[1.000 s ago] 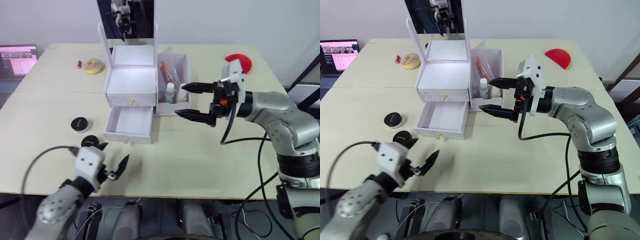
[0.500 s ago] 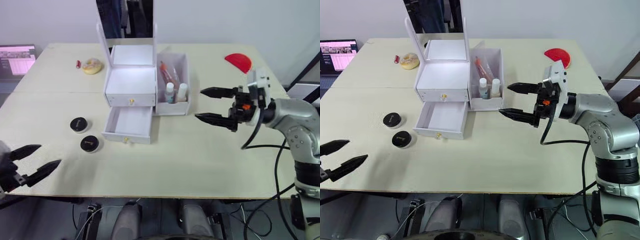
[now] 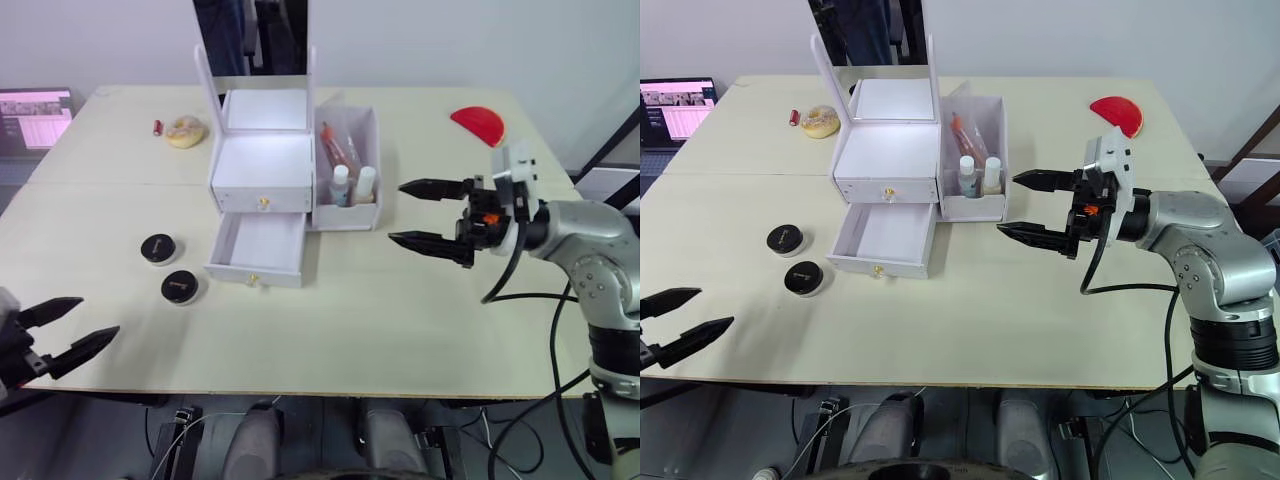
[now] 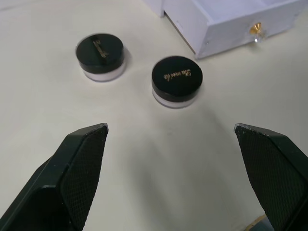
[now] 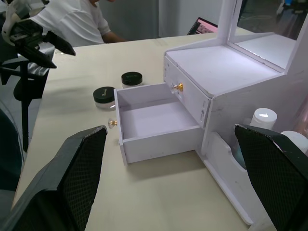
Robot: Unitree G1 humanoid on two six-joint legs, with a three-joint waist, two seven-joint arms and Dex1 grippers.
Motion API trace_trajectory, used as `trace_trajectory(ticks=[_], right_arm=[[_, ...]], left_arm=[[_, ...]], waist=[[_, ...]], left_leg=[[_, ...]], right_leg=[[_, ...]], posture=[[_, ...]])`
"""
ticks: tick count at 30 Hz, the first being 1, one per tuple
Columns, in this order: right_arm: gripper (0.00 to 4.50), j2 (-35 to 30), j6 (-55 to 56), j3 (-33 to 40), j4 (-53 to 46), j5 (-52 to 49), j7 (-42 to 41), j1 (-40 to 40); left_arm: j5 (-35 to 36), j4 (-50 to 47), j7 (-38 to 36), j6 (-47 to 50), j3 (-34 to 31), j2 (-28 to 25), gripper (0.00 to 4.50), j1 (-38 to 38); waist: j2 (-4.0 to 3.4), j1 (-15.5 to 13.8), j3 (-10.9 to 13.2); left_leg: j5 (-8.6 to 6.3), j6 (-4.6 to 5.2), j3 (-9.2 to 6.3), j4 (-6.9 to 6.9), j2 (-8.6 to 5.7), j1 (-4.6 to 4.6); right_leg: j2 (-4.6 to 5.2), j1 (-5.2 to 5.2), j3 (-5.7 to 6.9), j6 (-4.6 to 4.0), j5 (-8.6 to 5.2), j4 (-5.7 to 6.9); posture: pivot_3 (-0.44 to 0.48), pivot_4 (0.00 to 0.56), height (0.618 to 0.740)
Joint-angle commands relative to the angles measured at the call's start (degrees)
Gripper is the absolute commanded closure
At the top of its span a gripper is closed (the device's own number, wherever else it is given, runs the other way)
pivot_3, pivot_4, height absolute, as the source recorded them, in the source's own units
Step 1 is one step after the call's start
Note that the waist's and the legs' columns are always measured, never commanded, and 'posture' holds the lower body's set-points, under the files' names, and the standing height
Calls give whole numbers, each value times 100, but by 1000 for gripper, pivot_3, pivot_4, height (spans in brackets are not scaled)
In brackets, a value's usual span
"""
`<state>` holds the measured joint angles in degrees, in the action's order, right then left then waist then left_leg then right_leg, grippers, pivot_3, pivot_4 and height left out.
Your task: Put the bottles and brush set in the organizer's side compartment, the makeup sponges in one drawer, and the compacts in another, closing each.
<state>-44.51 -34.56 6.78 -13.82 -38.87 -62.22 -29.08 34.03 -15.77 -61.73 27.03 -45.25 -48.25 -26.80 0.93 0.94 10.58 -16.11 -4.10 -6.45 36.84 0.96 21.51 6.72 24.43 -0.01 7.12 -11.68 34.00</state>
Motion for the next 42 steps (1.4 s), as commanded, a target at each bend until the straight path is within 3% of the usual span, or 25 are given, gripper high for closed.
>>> trace_trajectory(ticks=[1, 11, 19, 26, 29, 31, 36, 42], right_arm=[[0, 64, 7, -40, -304, -45, 118, -110], [0, 261, -269, -307, -837, -240, 413, -313], [0, 344, -422, -357, -1019, -300, 630, -411], [0, 306, -541, -301, -1172, -363, 816, -390], [0, 298, -554, -292, -1200, -367, 867, -363], [0, 296, -562, -290, -1220, -374, 887, -338], [0, 293, -555, -307, -1223, -353, 910, -298], [0, 292, -539, -315, -1211, -324, 929, -264]], left_arm=[[-321, 67, 100, -293, 484, -65, 77, 271], [-945, 933, 503, -622, 2153, 131, 77, 1794], [-1347, 1998, 563, -1204, 2921, 453, 77, 2723], [-1328, 2326, 446, -1327, 3080, 493, 77, 2934], [-1271, 2327, 382, -1336, 3093, 529, 921, 2958], [-1239, 2314, 332, -1337, 3095, 547, 1829, 2961], [-1175, 2206, 236, -1302, 3084, 536, 1824, 2910], [-580, 1630, 178, -744, 2517, 268, 1824, 2826]], waist=[[2, -7, -1], [1, 2, -1], [4, -13, -3], [5, -11, -3], [4, -11, -3], [4, -13, -3], [4, -15, -3], [7, -10, -2]], left_leg=[[0, 0, 0, 0, 0, 0], [1, 1, 0, -3, 0, -2], [1, 1, 0, -4, 0, -4], [1, 1, -1, -4, 0, -6], [1, 1, -1, -4, 0, -6], [1, 1, -1, -4, 0, -7], [1, 1, -1, -4, 0, -6], [1, 1, -1, -4, 0, -5]], right_leg=[[0, 0, 0, 0, 0, 0], [-1, -1, 0, -21, 15, 4], [-2, -3, 0, -19, 16, 6], [-2, -4, 0, -19, 17, 10], [-2, -4, 0, -19, 17, 9], [-2, -4, 0, -18, 17, 10], [-2, -4, 0, -18, 17, 9], [-2, -4, 0, -18, 17, 9]], posture=[[0, 150, 739], [0, 150, 739], [0, 150, 739], [0, 150, 739], [0, 150, 739], [0, 150, 739], [0, 150, 739], [0, 150, 739]])
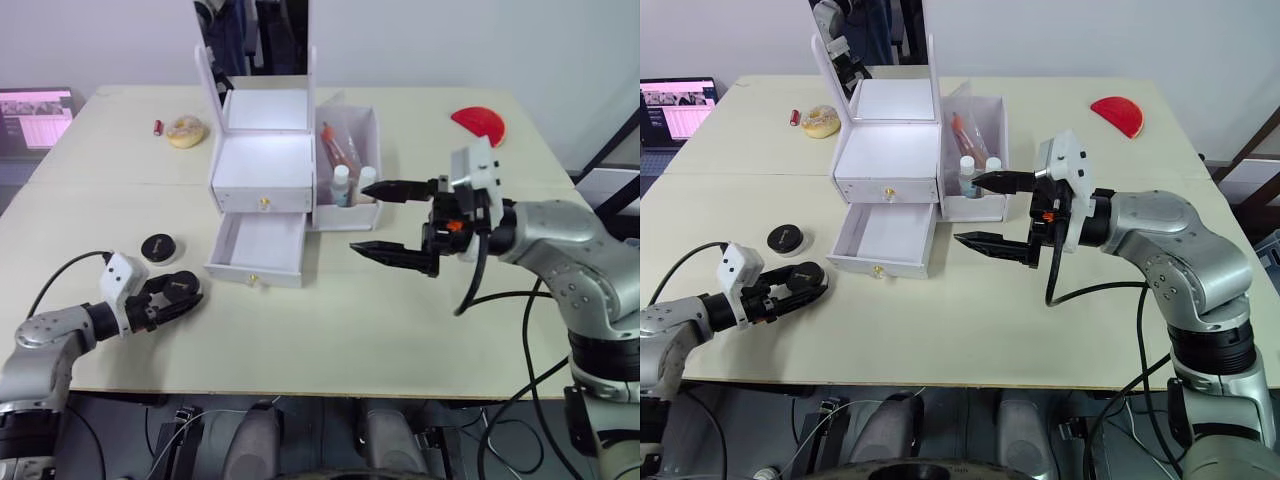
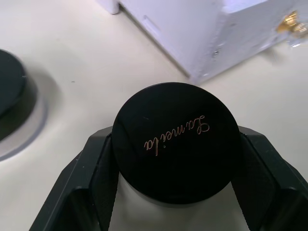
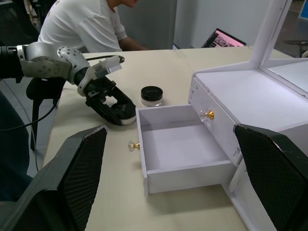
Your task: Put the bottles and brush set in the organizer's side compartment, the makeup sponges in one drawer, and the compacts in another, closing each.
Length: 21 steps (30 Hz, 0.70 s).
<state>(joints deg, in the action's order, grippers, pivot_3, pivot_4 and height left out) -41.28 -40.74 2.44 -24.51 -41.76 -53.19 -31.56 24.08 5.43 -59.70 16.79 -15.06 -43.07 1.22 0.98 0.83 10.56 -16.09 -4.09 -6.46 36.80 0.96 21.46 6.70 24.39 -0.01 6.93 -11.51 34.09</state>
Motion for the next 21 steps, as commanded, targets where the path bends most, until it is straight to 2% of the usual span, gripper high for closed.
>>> trace_trajectory(ticks=[1, 5, 9, 15, 21], right_arm=[[0, -30, 83, 116, -140, -26, 30, -7], [0, -14, 106, 91, -126, 6, 41, 7], [0, 49, 130, 34, -111, 52, 81, 1], [0, 111, 132, -26, -192, 91, 182, 27], [0, 124, 103, -61, -311, 86, 295, 72]], left_arm=[[574, -662, -21, 464, -623, -341, 1824, 51], [867, -1087, -20, 885, -795, -583, 1824, 145], [1037, -1413, 105, 1220, -567, -640, 1824, 710], [827, -1321, 398, 1337, 246, -139, 1824, 1610], [744, -1038, 247, 1304, 513, -69, 1824, 1686]], waist=[[2, 3, 1], [0, -2, 2], [1, -17, 2], [1, -5, 2], [0, 33, 2]], left_leg=[[0, 0, -1, 0, 0, 0], [0, 0, -2, 0, 0, -1], [0, 0, -2, 0, 0, 0], [1, 0, -2, 0, -1, -3], [1, 1, -3, -1, 0, -5]], right_leg=[[0, 0, 0, 0, 0, 1], [0, 0, 0, 1, -1, 1], [0, -2, 0, 1, -2, 1], [-1, -6, -1, 4, 1, 0], [-5, -4, -1, 4, 0, 1]], posture=[[0, 150, 739], [0, 150, 739], [0, 150, 739], [0, 150, 739], [0, 150, 739]])
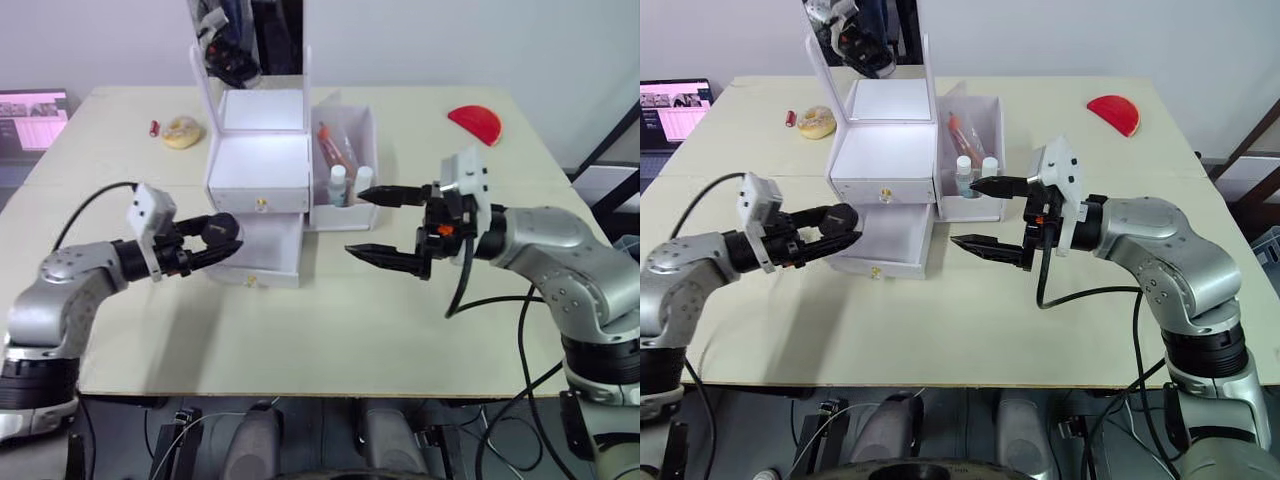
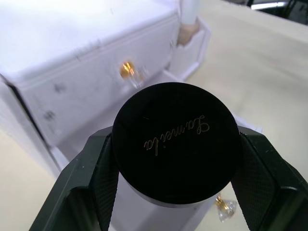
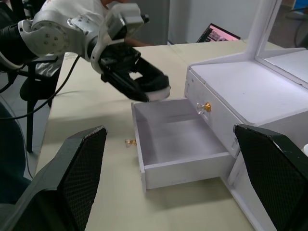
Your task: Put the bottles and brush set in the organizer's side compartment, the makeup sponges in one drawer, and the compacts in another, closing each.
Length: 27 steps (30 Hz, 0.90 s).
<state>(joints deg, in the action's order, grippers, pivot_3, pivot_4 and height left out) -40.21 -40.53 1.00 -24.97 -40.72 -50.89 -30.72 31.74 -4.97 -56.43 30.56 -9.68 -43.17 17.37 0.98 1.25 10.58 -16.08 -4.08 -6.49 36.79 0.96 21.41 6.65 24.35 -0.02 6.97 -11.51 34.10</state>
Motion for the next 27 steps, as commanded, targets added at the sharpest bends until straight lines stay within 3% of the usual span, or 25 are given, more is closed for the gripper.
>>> trace_trajectory(ticks=[1, 27], right_arm=[[0, 22, 74, 91, -291, -25, 100, 5], [0, 7, 27, 100, -518, -61, 383, 188]], left_arm=[[-94, 80, -95, -119, 38, -53, 1824, 84], [-506, 724, -445, -342, 498, 119, 1824, 281]], waist=[[0, -21, 0], [0, -52, -1]], left_leg=[[0, 0, 0, 0, 0, 0], [0, 0, -2, 0, 0, 2]], right_leg=[[0, 0, 0, 0, -1, 0], [1, -2, 0, 0, -1, 0]], posture=[[0, 150, 739], [0, 150, 739]])
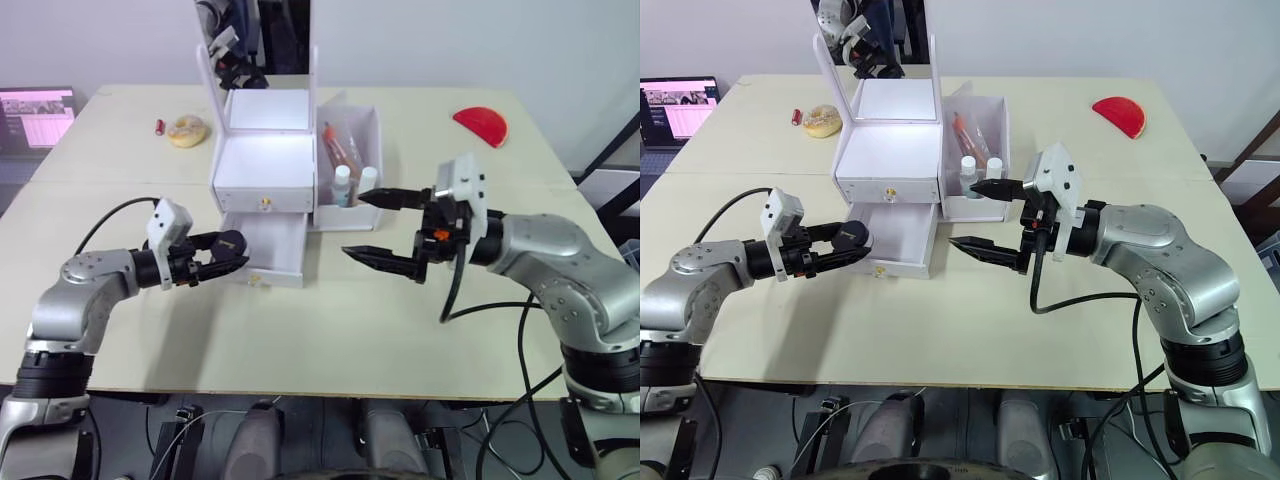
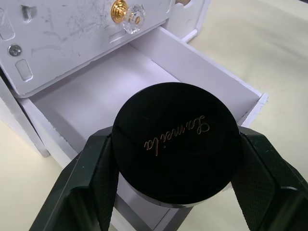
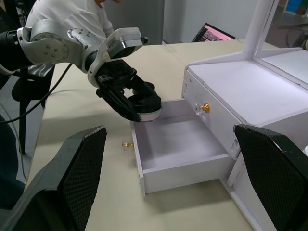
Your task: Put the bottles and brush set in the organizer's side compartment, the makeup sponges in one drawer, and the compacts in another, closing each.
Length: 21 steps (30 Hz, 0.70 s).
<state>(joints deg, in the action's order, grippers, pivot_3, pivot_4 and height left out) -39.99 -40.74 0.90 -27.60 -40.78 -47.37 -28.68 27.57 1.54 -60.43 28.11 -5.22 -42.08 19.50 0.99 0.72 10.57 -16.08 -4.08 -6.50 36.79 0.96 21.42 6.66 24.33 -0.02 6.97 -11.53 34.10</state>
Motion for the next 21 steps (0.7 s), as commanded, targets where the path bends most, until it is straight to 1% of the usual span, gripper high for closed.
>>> trace_trajectory(ticks=[1, 6, 10, 21], right_arm=[[0, -12, 49, 109, -262, -55, 39, -12], [0, -8, 20, 146, -315, -89, 101, 28], [0, -17, 9, 151, -336, -103, 127, 43], [0, -26, 6, 175, -362, -164, 191, 42]], left_arm=[[-100, 101, -56, -116, 58, 18, 1824, 76], [-259, 379, -38, -290, 84, 111, 1824, 122], [-135, 413, -16, -220, -4, 176, 1824, 250], [-266, 413, -40, -200, 37, 99, 1824, 228]], waist=[[0, 2, 0], [-2, 0, -2], [-3, -4, -2], [-3, 21, -2]], left_leg=[[0, 0, 0, 0, 0, -1], [1, 0, -1, 1, 0, -5], [1, 0, -1, 1, 0, -6], [1, 1, -2, 1, 0, -6]], right_leg=[[0, -1, 0, 0, 0, 2], [0, -3, 0, 0, 0, 4], [0, -6, 0, 0, 1, 5], [0, -5, 0, 0, 0, 4]], posture=[[0, 150, 739], [0, 150, 739], [0, 150, 739], [0, 150, 739]])
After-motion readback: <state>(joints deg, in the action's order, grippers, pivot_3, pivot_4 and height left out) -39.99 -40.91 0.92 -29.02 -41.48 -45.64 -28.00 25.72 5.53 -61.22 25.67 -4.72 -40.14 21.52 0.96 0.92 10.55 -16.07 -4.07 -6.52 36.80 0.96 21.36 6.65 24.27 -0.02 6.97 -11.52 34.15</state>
